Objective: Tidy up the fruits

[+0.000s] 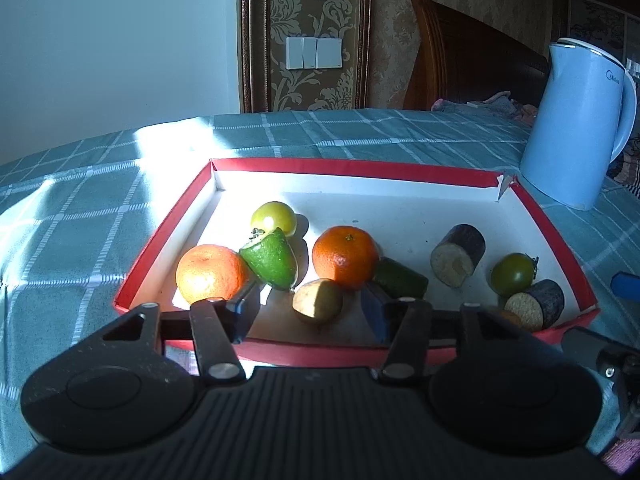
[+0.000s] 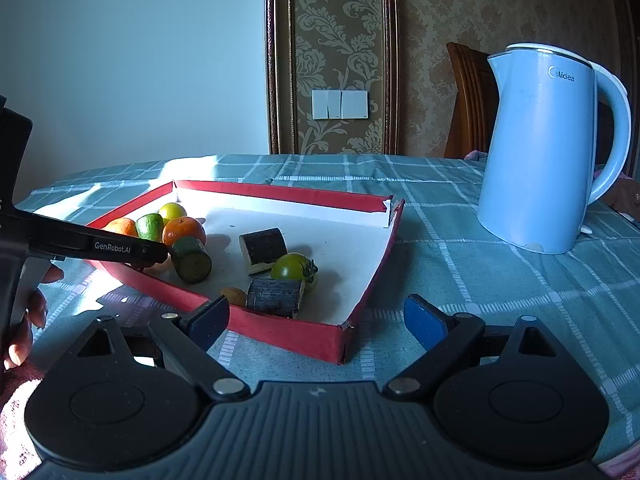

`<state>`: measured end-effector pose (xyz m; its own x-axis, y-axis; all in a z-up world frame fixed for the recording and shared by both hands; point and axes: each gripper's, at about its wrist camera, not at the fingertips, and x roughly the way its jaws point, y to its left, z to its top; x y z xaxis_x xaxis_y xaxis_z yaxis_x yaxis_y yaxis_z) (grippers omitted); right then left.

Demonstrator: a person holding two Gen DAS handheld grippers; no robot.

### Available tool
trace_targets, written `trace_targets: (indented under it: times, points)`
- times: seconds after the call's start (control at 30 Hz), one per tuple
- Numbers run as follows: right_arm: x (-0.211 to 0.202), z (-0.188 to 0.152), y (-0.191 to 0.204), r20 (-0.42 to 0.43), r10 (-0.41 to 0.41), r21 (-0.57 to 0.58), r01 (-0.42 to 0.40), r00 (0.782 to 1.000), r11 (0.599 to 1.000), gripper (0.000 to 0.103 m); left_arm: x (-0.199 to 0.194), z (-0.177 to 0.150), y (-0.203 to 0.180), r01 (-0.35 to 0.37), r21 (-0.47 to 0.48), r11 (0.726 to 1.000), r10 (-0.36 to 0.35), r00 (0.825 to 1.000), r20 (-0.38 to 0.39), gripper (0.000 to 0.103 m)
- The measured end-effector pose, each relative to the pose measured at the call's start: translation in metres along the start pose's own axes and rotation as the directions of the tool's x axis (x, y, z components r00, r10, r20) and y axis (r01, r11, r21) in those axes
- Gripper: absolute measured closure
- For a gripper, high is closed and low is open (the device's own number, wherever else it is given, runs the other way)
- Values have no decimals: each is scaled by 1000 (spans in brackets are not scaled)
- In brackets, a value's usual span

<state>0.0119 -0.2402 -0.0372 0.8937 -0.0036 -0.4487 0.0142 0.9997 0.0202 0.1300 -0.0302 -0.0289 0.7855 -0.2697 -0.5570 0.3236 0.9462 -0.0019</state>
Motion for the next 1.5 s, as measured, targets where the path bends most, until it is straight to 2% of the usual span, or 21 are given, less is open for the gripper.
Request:
trace_targets:
  times: [0.03, 0.07, 0.2, 0.4, 0.47, 0.67, 0.9, 1.07, 1.23, 1.5]
  points:
    - [1, 0, 0, -4, 0, 0, 0, 1000, 1000, 8, -4, -1, 0, -9, 6, 1000, 9, 1000, 15, 32]
    - [1, 0, 0, -6, -1, 0, 1, 1000, 1000, 8, -6, -1, 0, -14, 7, 1000, 14, 1000, 15, 31]
    - [1, 0, 0, -7, -4, 0, 4, 1000, 1000, 8, -19, -4, 2, -27, -7, 1000, 27, 999, 19, 31]
    - [3, -1, 0, -15, -12, 1, 12, 1000, 1000, 8, -49, -13, 4, -32, -55, 998, 34, 998, 48, 25]
    - [3, -1, 0, -17, -14, 2, 14, 1000, 1000, 8, -59, -16, 4, -42, -67, 997, 46, 998, 53, 19]
    - [2, -1, 4, -18, -27, -15, 26, 999, 1000, 8, -83, -33, 3, -57, -111, 992, 61, 997, 40, 12]
    - [-11, 0, 18, -12, -19, -18, 19, 1000, 1000, 8, -100, -49, -4, -130, -79, 988, 133, 990, 34, 5]
    - [-14, 0, 31, -15, -33, -48, 33, 999, 998, 8, -107, -54, -4, -155, -85, 984, 158, 987, 28, 0]
    - [-13, 2, 37, -36, -34, -36, 32, 999, 999, 8, -109, -52, -8, -194, -61, 979, 196, 980, 30, 0]
    - [-9, 3, 38, -65, -25, 2, 25, 998, 1000, 8, -111, -49, -7, -198, -74, 977, 200, 980, 18, 0]
